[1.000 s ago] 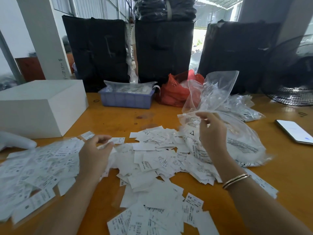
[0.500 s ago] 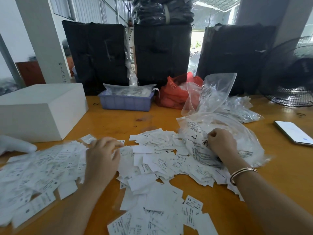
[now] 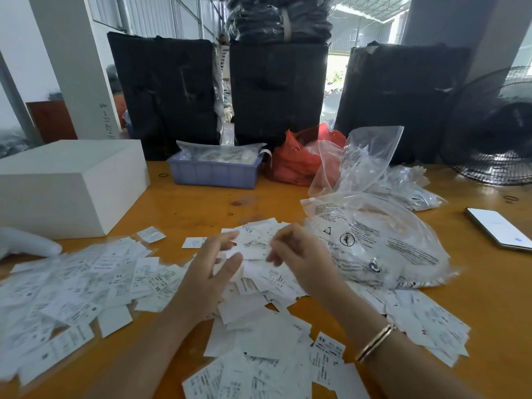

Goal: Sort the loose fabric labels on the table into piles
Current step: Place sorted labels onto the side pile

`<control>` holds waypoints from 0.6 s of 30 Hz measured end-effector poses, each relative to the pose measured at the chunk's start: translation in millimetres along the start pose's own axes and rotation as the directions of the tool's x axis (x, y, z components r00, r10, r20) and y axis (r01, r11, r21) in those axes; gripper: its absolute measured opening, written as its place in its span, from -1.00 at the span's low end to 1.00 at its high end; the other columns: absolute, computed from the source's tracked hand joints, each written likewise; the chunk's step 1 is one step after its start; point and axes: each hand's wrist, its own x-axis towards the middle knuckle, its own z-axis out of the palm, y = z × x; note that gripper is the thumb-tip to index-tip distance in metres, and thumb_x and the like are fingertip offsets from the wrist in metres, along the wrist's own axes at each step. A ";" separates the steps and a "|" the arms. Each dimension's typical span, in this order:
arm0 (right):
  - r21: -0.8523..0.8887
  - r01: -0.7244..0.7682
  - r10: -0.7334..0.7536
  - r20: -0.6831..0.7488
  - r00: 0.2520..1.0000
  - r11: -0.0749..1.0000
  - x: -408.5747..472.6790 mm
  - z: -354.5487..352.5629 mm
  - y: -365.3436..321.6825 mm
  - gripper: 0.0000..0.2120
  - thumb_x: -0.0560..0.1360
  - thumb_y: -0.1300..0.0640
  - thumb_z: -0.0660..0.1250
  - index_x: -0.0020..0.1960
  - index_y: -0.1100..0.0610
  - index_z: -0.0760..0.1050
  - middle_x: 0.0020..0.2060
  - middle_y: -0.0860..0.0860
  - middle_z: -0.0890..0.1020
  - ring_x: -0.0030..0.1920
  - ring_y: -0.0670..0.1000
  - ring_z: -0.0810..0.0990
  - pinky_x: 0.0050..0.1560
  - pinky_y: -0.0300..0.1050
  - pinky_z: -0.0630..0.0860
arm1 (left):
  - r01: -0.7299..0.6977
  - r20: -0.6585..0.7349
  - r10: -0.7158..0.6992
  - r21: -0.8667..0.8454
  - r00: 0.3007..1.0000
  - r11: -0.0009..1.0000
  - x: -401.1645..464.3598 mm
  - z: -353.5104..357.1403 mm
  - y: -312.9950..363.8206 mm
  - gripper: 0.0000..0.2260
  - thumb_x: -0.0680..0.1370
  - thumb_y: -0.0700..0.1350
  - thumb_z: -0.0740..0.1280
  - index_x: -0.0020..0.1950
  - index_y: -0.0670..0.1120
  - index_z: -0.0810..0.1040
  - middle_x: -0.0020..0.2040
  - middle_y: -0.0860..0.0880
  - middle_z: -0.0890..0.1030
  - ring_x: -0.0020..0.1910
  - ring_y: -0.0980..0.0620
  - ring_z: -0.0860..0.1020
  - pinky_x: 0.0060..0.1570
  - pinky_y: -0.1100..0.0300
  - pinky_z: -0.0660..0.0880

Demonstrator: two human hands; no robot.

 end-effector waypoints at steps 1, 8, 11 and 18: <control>0.017 -0.026 0.025 0.045 0.999 1.000 -1.5 6.8 1.1 -0.87 0.55 0.17 0.28 -0.14 -0.02 0.45 -0.34 -0.11 0.65 -0.31 -0.15 0.61 -0.21 -0.26 0.55 | 0.026 0.026 -0.025 -0.031 0.999 0.999 -0.2 -0.6 1.4 -0.62 0.46 0.30 0.15 0.26 0.38 0.23 0.22 0.47 0.28 0.16 0.59 0.27 0.03 0.52 0.27; 0.052 -0.007 0.001 0.109 0.994 0.999 -8.8 22.0 10.9 -0.80 0.54 0.23 0.29 -0.16 -0.06 0.48 -0.38 -0.11 0.62 -0.32 -0.17 0.57 -0.23 -0.34 0.48 | -0.029 0.064 0.021 0.130 0.998 0.991 0.9 5.3 0.4 -0.86 0.48 0.05 0.40 -0.01 0.26 0.52 0.05 0.28 0.51 0.09 0.46 0.36 0.04 0.45 0.30; -0.008 -0.002 0.002 0.025 1.000 1.000 -5.4 21.9 12.7 -0.79 0.56 0.16 0.26 -0.09 -0.17 0.47 -0.30 -0.14 0.63 -0.26 -0.15 0.57 -0.25 -0.34 0.43 | 0.023 -0.050 -0.019 0.069 0.999 0.997 1.6 3.1 -4.5 -0.88 0.47 -0.08 0.42 -0.21 0.14 0.58 -0.20 0.15 0.60 -0.10 0.30 0.49 -0.15 0.46 0.34; -0.654 0.143 -0.009 0.204 0.979 0.743 -8.2 20.0 32.3 -0.65 0.53 -0.10 0.21 0.27 -0.03 0.50 0.16 -0.14 0.52 0.20 -0.07 0.38 0.21 -0.14 0.18 | 0.209 -0.224 -0.250 -0.190 0.942 0.959 4.4 0.2 -4.7 -0.90 0.53 -0.05 0.35 -0.18 0.05 0.61 -0.28 0.23 0.61 -0.25 0.23 0.53 -0.36 0.37 0.38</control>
